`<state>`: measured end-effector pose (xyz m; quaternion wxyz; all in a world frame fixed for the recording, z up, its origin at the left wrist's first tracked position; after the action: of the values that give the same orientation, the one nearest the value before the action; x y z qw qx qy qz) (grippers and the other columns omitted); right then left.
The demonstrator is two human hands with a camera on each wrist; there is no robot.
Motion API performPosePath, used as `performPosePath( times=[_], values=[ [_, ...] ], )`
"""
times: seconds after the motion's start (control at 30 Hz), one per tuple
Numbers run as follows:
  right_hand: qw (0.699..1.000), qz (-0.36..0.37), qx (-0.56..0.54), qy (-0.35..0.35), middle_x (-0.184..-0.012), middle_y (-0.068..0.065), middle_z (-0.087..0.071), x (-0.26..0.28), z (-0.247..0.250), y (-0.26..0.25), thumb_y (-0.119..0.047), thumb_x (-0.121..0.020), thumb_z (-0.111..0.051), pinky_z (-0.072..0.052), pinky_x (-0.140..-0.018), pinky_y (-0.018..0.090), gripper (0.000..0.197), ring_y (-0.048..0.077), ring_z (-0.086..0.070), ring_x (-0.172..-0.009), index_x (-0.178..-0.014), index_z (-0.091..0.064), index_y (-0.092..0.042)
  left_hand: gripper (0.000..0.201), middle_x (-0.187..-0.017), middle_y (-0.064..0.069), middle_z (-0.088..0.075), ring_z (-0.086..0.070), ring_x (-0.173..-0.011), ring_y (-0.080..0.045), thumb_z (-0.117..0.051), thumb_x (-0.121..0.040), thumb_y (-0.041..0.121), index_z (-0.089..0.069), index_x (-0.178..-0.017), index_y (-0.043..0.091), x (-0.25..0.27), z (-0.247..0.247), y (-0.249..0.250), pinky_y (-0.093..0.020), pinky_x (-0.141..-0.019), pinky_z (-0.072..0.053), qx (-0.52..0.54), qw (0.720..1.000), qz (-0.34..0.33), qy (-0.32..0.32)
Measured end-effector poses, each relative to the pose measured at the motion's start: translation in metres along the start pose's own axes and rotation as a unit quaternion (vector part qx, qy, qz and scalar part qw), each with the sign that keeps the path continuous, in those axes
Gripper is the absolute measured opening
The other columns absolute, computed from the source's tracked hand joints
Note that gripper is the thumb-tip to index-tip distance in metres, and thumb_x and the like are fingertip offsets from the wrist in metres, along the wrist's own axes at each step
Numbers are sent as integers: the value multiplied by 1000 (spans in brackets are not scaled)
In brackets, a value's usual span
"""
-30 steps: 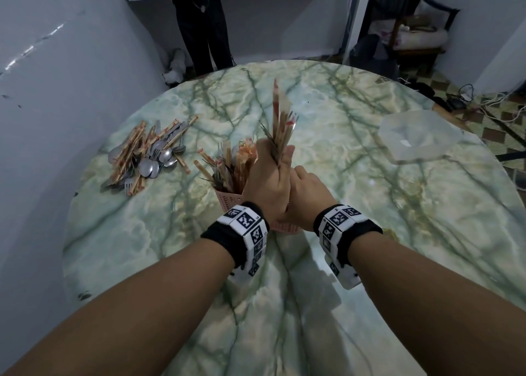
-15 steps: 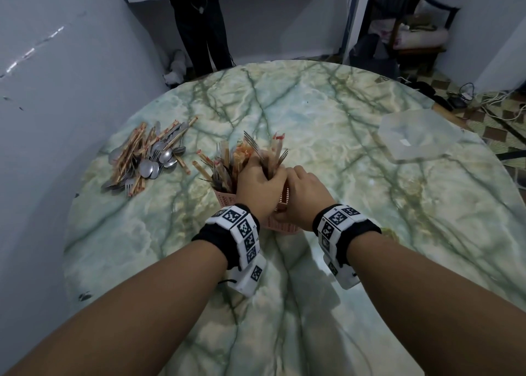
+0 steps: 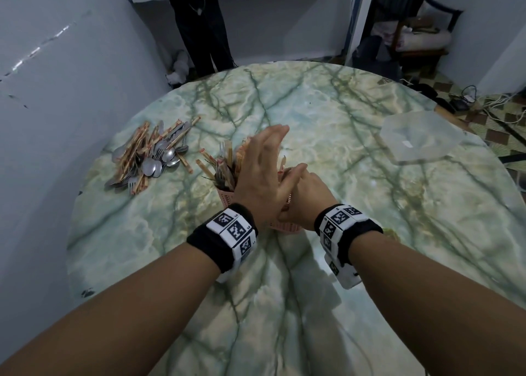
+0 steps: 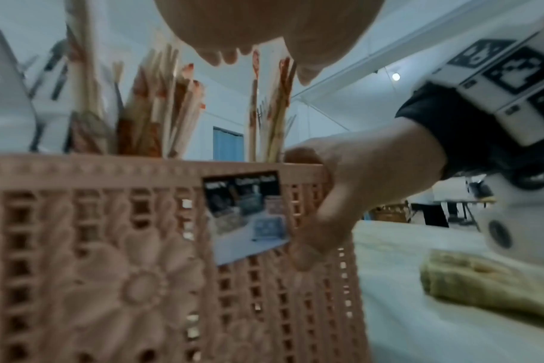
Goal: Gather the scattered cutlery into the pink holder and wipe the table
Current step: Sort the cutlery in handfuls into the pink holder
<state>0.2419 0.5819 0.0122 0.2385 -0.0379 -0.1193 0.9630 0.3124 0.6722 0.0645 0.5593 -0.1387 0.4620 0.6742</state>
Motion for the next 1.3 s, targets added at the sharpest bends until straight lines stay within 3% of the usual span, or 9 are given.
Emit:
performPosePath(
  times=[0.13,0.3,0.43,0.63,0.83,0.9,1.03,1.17,1.3],
  values=[
    [999,-26,-17,-8,-131,8,-51,0,-2,2,-48,-76,-78,-39,-103,38,85,26,-47,-121,-143,-43,-8,30,-110,5,-68,-52,-117,-23,-54,-101,43,-74,-99,21,-6,-1,-15,-45,-106,-28,-235,965,-53,-103],
    [1000,-14,-13,-15,-131,4,-49,1,0,6,-42,-80,-77,-38,-104,34,72,25,-48,-121,-138,-49,-11,44,-101,11,-66,-53,-109,-18,-44,-98,59,-66,-113,25,-7,1,-24,-45,-108,-23,-242,954,-54,-166],
    [999,-28,-17,18,-122,6,-54,-4,-1,12,-54,-73,-81,-40,-95,35,83,29,-52,-107,-137,-47,-15,27,-101,10,-67,-53,-107,-19,-47,-101,45,-64,-98,25,-13,-1,-36,-43,-108,-23,-257,949,-54,-176],
    [995,-59,41,67,-132,3,-51,-14,-2,20,-60,-67,-80,-35,-106,51,91,33,-46,-117,-145,-41,-38,25,-100,5,-67,-55,-105,-23,-49,-101,40,-66,-101,22,-21,-3,-43,-42,-108,-22,-258,953,-23,-155],
    [982,-100,-25,158,-142,20,-35,5,-15,26,-58,-45,-92,-30,-110,53,137,38,-36,-126,-154,-21,-17,66,-135,-8,-51,-47,-127,-26,-68,-87,55,-51,-139,18,-24,3,-36,-48,-114,-31,-149,978,3,-148],
    [975,-106,-69,182,-136,17,-35,16,-14,30,-62,-46,-90,-30,-108,48,129,34,-35,-124,-149,-26,-17,80,-143,-12,-42,-43,-132,-28,-74,-81,57,-45,-143,15,-26,13,-27,-48,-113,-37,-102,987,-2,-128],
    [955,-14,-124,269,-101,5,-53,47,-7,18,-55,-83,-72,-44,-81,38,55,22,-49,-91,-111,-54,-10,84,-136,-18,-41,-45,-127,-30,-77,-79,59,-50,-138,6,-29,45,-11,-47,-107,-45,-75,994,-31,-76],
    [976,114,-159,91,-70,-15,-51,64,-18,-25,-48,-98,-56,-46,-53,33,24,9,-49,-57,-90,-50,-26,54,-122,-15,-44,-47,-112,-22,-74,-88,42,-58,-124,5,-10,87,-22,-26,-95,-46,-87,996,4,-22],
    [960,144,-229,-75,-107,-15,-65,50,-49,-65,-54,-96,-60,-57,-75,28,36,1,-64,-83,-118,-58,-26,29,-105,2,-53,-50,-83,-10,-66,-95,36,-57,-116,18,40,131,-67,-21,-74,-46,-76,984,161,-20]
  ],
)
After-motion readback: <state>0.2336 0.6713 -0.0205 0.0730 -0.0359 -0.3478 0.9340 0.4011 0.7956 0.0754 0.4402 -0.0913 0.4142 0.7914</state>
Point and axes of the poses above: each hand's wrist, its own x-axis away from the middle knuckle, its own z-axis out of the back of the hand, y = z × x, the point moved 3 cm from there along -x, towards the middle knuckle
